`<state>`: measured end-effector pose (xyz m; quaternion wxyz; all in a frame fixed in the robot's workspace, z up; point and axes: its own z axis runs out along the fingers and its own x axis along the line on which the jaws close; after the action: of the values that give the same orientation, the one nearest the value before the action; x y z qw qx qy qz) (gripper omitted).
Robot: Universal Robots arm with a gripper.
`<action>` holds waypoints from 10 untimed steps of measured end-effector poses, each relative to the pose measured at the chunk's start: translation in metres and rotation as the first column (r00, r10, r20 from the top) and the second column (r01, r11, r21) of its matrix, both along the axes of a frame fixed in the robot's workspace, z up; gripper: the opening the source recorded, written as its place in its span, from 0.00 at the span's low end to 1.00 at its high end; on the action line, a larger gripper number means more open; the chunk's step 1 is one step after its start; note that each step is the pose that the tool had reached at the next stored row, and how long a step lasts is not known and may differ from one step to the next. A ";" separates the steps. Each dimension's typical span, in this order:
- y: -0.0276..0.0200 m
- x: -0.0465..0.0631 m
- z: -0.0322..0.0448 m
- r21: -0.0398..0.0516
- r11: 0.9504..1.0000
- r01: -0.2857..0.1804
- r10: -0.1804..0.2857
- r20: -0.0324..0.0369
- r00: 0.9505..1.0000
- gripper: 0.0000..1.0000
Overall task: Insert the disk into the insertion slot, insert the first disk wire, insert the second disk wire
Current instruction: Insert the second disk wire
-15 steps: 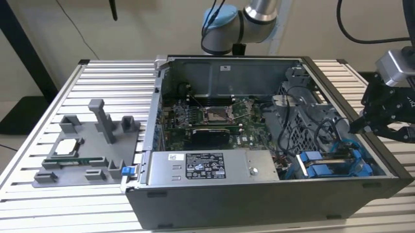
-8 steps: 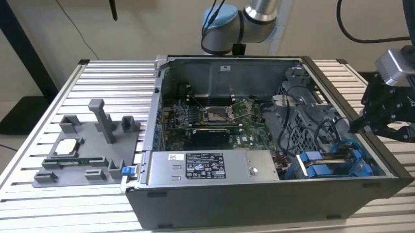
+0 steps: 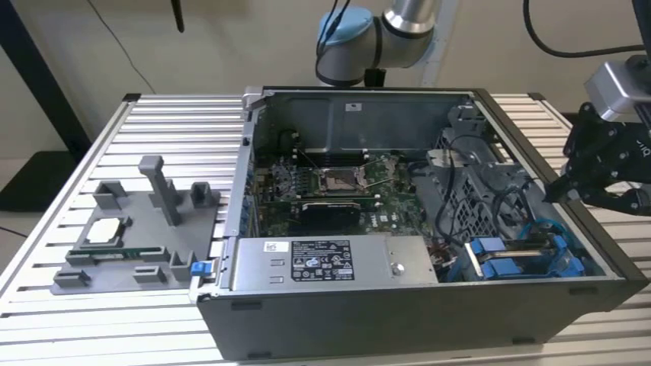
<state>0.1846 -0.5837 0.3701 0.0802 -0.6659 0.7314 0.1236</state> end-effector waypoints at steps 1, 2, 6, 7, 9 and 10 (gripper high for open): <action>0.0000 -0.002 0.0012 0.000 1.000 0.000 0.000 0.001 1.000 0.00; 0.0000 -0.004 0.0025 0.000 1.000 0.000 0.000 0.002 1.000 0.00; 0.0000 -0.010 0.0079 0.000 1.000 0.000 0.000 0.006 1.000 0.00; -0.0001 -0.011 0.0095 0.000 1.000 0.000 0.000 0.007 1.000 0.00; 0.0000 -0.014 0.0126 0.000 1.000 0.000 0.000 0.009 1.000 0.00; 0.0000 -0.015 0.0143 0.000 1.000 0.000 0.000 0.009 1.000 0.00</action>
<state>0.1695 -0.5837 0.3844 0.0836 -0.6665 0.7310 0.1203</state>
